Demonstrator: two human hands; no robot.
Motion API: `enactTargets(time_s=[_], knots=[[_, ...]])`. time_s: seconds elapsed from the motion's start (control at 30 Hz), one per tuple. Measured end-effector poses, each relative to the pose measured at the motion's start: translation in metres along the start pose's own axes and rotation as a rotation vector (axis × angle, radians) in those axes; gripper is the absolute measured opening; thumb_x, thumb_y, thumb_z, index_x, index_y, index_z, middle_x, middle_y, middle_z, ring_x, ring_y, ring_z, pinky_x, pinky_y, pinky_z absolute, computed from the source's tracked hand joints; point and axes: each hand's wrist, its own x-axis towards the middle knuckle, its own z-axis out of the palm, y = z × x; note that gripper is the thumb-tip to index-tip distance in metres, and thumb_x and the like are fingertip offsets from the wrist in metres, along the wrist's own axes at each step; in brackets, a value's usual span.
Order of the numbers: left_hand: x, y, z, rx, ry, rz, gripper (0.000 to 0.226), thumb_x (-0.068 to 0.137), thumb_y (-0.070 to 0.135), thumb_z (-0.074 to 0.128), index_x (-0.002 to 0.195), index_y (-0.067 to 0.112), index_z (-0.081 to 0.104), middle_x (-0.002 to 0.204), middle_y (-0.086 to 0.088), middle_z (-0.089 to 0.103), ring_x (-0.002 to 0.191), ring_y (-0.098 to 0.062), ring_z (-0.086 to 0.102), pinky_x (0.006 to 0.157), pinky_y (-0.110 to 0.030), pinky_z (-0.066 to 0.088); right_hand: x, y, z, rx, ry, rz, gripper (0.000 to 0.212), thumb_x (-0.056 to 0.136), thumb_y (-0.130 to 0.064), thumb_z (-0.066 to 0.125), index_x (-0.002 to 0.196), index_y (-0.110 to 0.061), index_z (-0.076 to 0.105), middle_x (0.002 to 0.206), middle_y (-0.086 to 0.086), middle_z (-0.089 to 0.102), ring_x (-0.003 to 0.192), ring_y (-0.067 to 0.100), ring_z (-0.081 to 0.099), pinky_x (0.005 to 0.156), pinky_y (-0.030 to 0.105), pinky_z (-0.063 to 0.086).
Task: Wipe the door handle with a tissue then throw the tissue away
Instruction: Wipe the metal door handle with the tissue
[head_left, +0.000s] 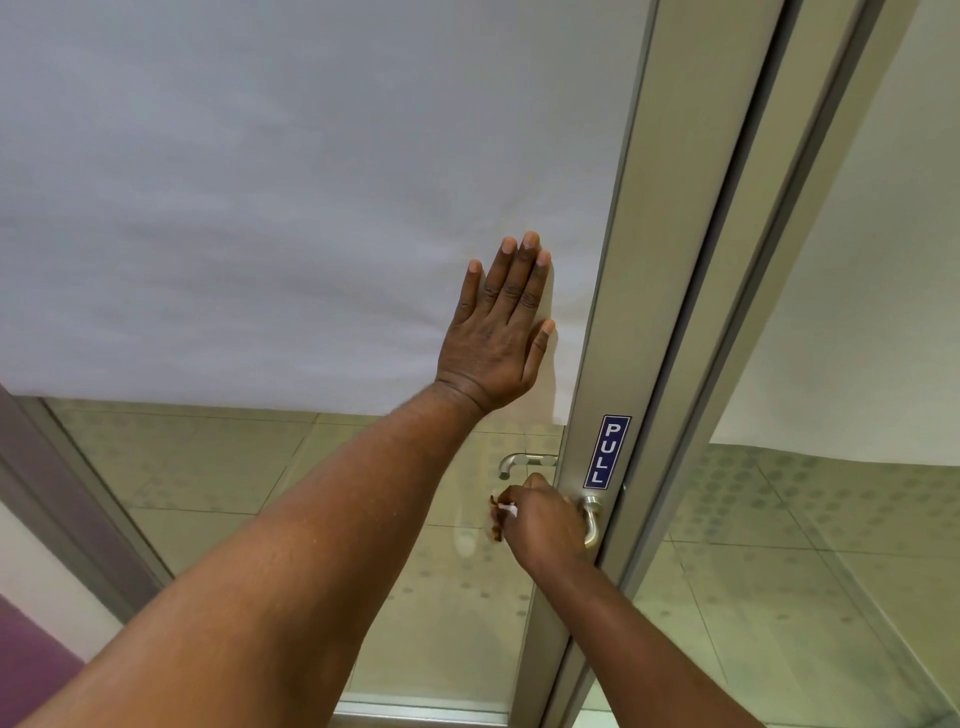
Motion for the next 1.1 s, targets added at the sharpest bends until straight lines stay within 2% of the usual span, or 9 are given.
enactTargets(time_s=[0.1,0.2,0.37,0.53,0.8,0.97,1.1], knots=[[0.000,0.001,0.000,0.012,0.000,0.004,0.069,0.105,0.036,0.032,0.162,0.005,0.011,0.170,-0.018,0.016,0.159,-0.024,-0.002,0.128,-0.045,-0.007,-0.004,0.002,0.004,-0.129,0.032,-0.076,0.027,0.090,-0.032,0.056,0.107,-0.026,0.076,0.106,0.002,0.067,0.092,0.024,0.063,0.085,0.037,0.044],[0.000,0.000,-0.001,0.011,0.001,0.000,0.069,0.105,0.036,0.032,0.162,0.005,0.012,0.170,-0.018,0.016,0.158,-0.023,-0.004,0.128,-0.045,-0.007,-0.008,0.011,0.004,-0.189,0.014,-0.067,0.034,0.091,-0.045,0.052,0.109,-0.027,0.075,0.105,0.000,0.068,0.097,0.022,0.063,0.092,0.040,0.039],[0.000,0.001,-0.001,0.008,0.009,-0.003,0.069,0.105,0.036,0.033,0.163,0.005,0.012,0.170,-0.018,0.016,0.157,-0.021,-0.007,0.128,-0.045,-0.007,-0.011,0.021,0.000,-0.229,-0.011,-0.029,0.048,0.091,-0.059,0.045,0.090,-0.024,0.078,0.094,-0.001,0.070,0.093,0.022,0.062,0.092,0.039,0.037],[0.000,0.001,0.000,0.004,0.005,-0.004,0.069,0.105,0.036,0.034,0.163,0.005,0.012,0.170,-0.018,0.016,0.157,-0.021,-0.007,0.128,-0.045,-0.007,-0.015,0.028,-0.004,-0.236,-0.002,-0.118,0.045,0.089,-0.060,0.047,0.099,-0.030,0.079,0.100,-0.003,0.069,0.098,0.021,0.058,0.089,0.041,0.034],[0.000,0.000,0.000,0.001,0.003,0.000,0.070,0.105,0.036,0.034,0.163,0.005,0.009,0.171,-0.017,0.014,0.157,-0.021,-0.010,0.128,-0.045,-0.008,-0.022,0.055,-0.021,-0.289,-0.002,-0.302,0.034,0.086,-0.052,0.057,0.105,-0.034,0.079,0.093,-0.009,0.060,0.092,0.016,0.052,0.082,0.039,0.035],[-0.001,0.000,0.002,0.008,0.005,0.002,0.070,0.105,0.036,0.035,0.163,0.006,0.008,0.171,-0.016,0.010,0.157,-0.022,-0.010,0.128,-0.046,-0.008,-0.026,0.080,-0.032,-0.266,-0.002,-0.241,0.030,0.090,-0.048,0.056,0.101,-0.033,0.079,0.092,-0.012,0.054,0.093,0.013,0.049,0.082,0.037,0.034],[-0.001,0.000,0.002,0.015,-0.001,0.002,0.072,0.105,0.036,0.034,0.164,0.006,0.005,0.171,-0.016,0.009,0.157,-0.022,-0.011,0.128,-0.046,-0.007,-0.030,0.092,-0.041,-0.274,0.011,-0.150,0.025,0.088,-0.043,0.061,0.099,-0.028,0.078,0.096,-0.009,0.057,0.095,0.017,0.053,0.080,0.036,0.034]])
